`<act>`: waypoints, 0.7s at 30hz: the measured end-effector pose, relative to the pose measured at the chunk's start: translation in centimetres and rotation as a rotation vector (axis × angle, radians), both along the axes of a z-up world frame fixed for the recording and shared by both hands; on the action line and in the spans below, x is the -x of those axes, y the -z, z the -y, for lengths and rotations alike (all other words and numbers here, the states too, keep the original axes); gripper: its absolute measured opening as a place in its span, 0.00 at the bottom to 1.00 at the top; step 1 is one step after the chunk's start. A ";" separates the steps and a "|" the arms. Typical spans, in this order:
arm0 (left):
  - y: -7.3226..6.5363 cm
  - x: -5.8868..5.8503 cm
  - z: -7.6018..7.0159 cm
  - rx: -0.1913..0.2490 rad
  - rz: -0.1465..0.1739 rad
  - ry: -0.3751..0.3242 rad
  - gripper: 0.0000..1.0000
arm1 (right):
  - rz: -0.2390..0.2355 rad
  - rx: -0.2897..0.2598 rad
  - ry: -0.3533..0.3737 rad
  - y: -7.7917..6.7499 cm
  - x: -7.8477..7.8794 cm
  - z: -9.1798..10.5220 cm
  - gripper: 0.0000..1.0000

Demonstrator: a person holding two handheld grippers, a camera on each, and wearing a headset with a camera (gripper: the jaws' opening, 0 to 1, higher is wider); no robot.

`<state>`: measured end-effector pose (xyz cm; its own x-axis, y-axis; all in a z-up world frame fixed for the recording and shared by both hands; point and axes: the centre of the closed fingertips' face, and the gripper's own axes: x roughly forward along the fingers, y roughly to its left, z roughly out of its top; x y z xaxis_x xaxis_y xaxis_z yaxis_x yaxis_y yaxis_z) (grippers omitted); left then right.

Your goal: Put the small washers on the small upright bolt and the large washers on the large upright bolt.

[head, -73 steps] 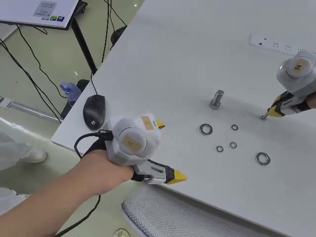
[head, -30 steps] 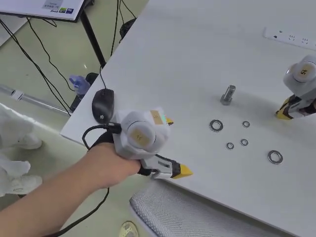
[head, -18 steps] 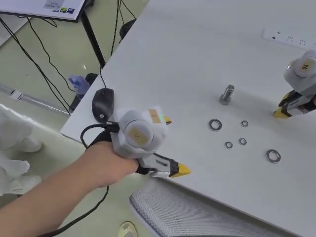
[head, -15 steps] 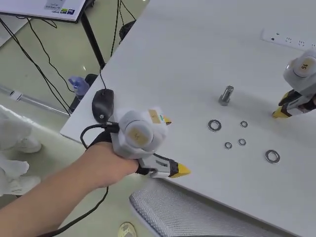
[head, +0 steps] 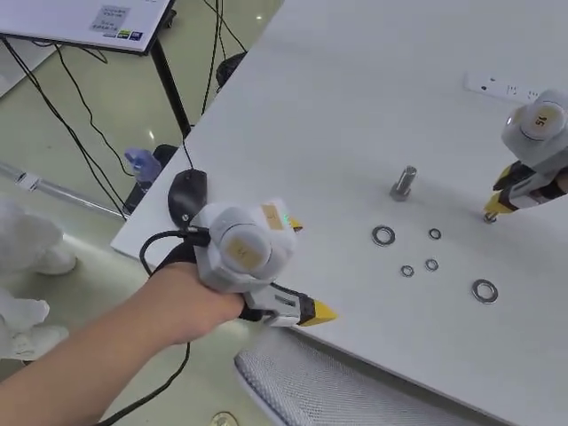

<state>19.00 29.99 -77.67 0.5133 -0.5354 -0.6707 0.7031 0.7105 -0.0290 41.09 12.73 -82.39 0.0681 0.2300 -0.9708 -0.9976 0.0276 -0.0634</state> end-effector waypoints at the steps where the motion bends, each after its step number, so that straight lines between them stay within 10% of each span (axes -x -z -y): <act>1: -0.1 0.0 -0.1 -0.001 0.002 -0.001 0.73 | -0.002 0.001 -0.006 -0.1 0.1 -0.2 0.24; 21: -0.8 -0.6 0.2 0.016 0.004 0.001 0.75 | -0.026 -0.034 -0.088 -1.0 3.8 -3.5 0.27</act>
